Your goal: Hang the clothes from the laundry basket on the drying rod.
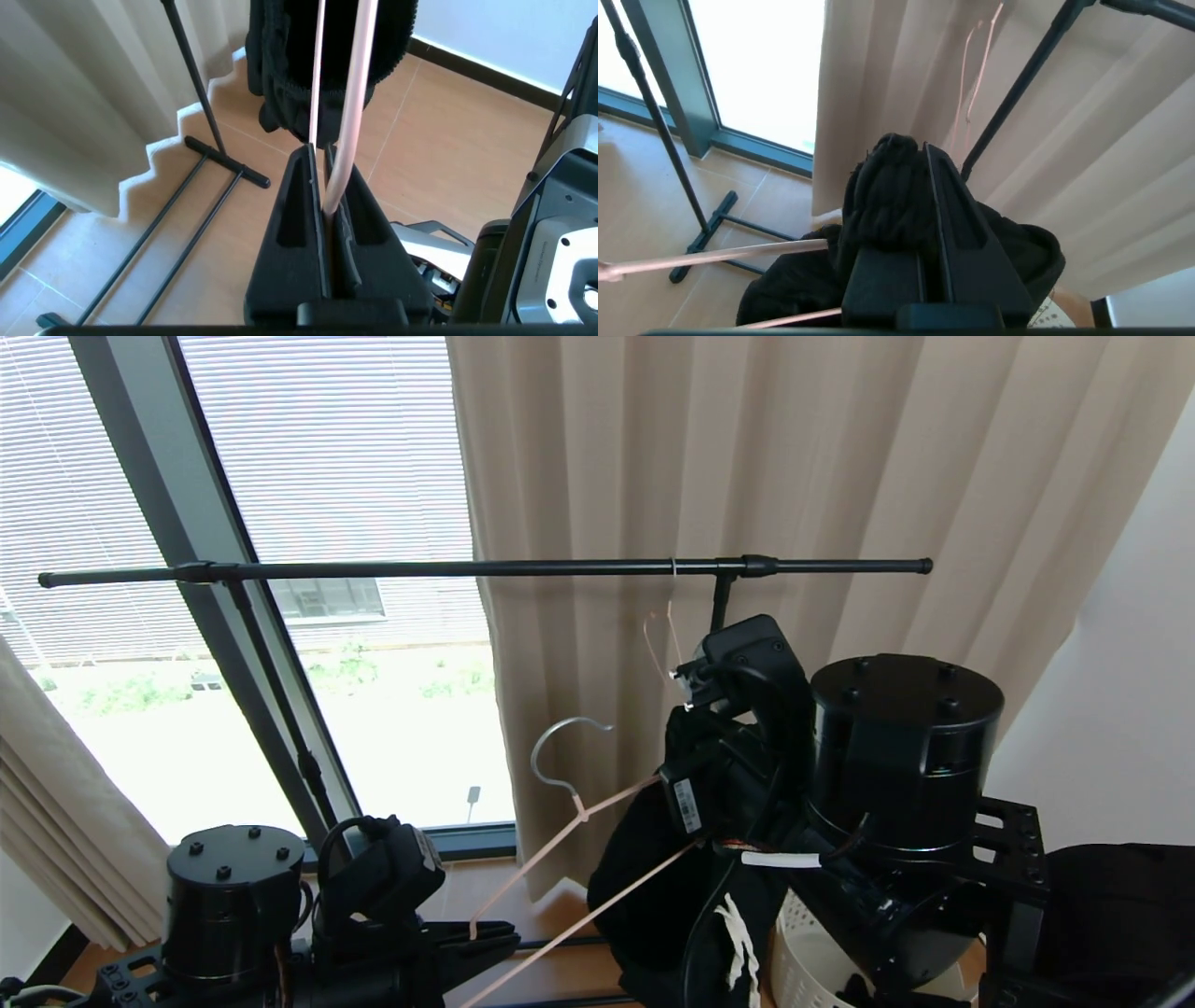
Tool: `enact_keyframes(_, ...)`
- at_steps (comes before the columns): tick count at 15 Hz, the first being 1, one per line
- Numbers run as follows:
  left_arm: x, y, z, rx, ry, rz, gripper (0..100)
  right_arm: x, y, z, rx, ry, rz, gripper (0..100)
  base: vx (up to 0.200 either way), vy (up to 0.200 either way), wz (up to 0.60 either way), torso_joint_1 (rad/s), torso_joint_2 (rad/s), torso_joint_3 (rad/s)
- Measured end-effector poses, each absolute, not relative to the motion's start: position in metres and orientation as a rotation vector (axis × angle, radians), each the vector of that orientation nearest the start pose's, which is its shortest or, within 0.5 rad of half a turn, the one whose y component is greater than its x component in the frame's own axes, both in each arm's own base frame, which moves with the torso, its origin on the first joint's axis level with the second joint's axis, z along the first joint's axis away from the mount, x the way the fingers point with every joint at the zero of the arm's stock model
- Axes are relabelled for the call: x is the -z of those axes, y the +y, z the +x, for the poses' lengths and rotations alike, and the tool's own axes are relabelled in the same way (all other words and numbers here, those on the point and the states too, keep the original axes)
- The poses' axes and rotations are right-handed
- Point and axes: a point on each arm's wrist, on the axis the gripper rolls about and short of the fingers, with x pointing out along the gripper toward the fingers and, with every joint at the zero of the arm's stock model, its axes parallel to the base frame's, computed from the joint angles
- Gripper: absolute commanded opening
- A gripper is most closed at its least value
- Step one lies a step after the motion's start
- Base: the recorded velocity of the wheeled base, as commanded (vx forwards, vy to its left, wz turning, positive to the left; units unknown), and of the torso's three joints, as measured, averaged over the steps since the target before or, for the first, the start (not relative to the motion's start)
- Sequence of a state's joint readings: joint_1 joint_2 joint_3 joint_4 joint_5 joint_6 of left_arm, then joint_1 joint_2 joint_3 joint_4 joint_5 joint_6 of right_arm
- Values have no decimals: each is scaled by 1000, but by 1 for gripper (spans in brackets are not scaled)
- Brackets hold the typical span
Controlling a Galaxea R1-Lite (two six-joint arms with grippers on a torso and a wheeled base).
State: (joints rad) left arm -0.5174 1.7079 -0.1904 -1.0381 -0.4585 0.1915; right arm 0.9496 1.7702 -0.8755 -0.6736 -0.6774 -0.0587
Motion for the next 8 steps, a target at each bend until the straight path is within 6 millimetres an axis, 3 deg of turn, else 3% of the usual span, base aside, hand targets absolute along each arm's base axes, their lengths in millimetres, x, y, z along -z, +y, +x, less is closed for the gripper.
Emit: enact_keyframes(8, -76, -116, 182, 1008, 427, 191, 0, -196, 266, 184, -306, 113, -156, 0, 0, 0, 0, 0, 0, 0)
